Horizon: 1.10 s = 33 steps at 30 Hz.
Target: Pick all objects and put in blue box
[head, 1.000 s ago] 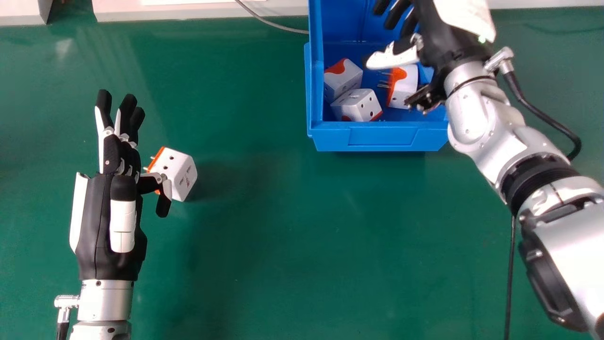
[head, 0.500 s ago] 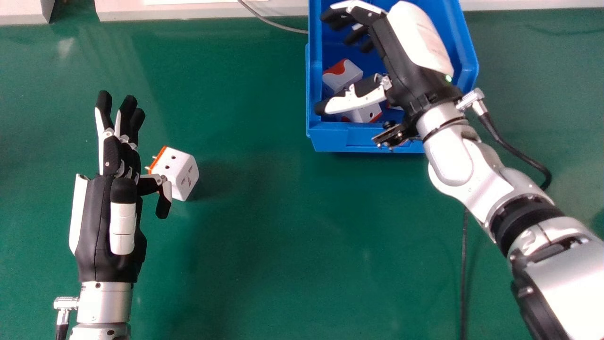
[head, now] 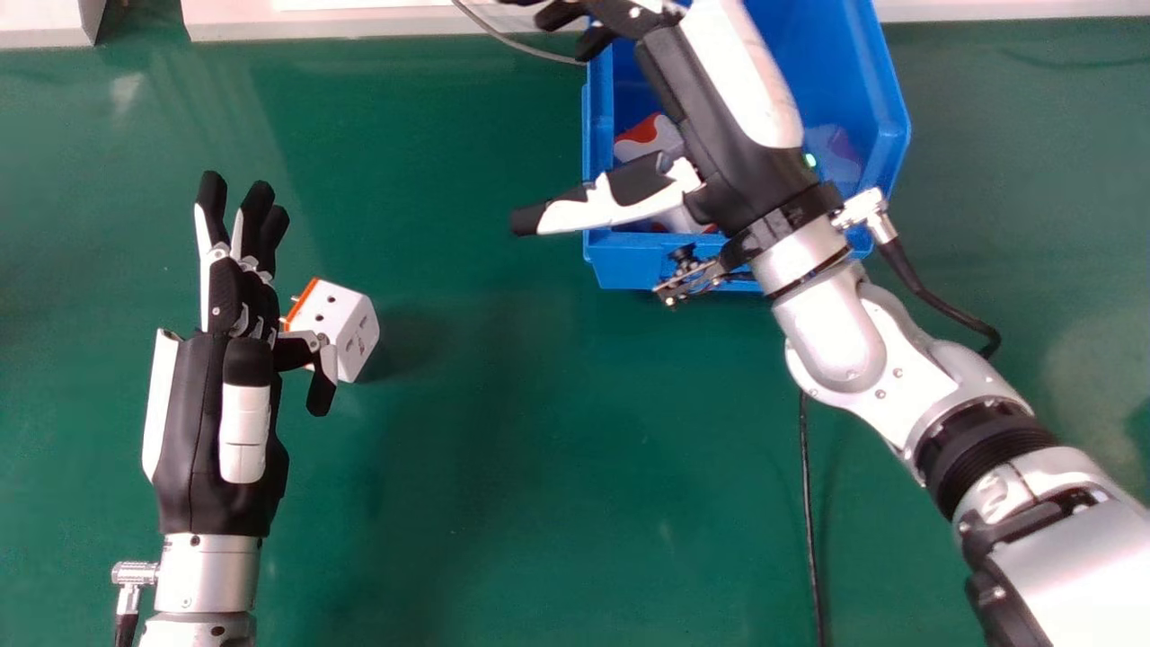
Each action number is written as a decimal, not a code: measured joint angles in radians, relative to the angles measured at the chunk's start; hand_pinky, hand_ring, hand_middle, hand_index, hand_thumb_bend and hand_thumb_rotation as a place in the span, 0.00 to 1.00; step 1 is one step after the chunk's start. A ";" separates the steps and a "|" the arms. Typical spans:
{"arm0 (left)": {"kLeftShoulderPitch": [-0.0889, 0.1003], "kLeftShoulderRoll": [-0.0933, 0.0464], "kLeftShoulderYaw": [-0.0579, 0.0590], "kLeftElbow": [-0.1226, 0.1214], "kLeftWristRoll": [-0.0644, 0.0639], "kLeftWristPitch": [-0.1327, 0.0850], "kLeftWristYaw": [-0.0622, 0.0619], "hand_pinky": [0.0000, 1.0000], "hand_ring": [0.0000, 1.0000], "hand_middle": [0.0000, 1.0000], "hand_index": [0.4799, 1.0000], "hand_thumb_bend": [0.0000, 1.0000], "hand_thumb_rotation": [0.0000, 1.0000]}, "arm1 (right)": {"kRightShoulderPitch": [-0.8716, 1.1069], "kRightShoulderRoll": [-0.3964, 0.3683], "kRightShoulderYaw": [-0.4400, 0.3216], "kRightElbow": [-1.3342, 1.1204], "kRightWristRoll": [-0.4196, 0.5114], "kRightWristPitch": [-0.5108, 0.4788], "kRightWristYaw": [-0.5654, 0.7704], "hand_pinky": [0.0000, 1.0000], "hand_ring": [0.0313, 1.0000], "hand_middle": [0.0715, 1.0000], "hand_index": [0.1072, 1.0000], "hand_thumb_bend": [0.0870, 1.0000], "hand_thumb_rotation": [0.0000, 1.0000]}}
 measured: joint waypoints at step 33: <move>-0.008 0.006 0.015 0.042 0.072 -0.058 0.137 0.00 1.00 1.00 1.00 1.00 0.97 | -0.003 0.132 0.043 0.083 -0.021 0.045 0.182 0.63 0.72 0.77 0.77 0.97 0.21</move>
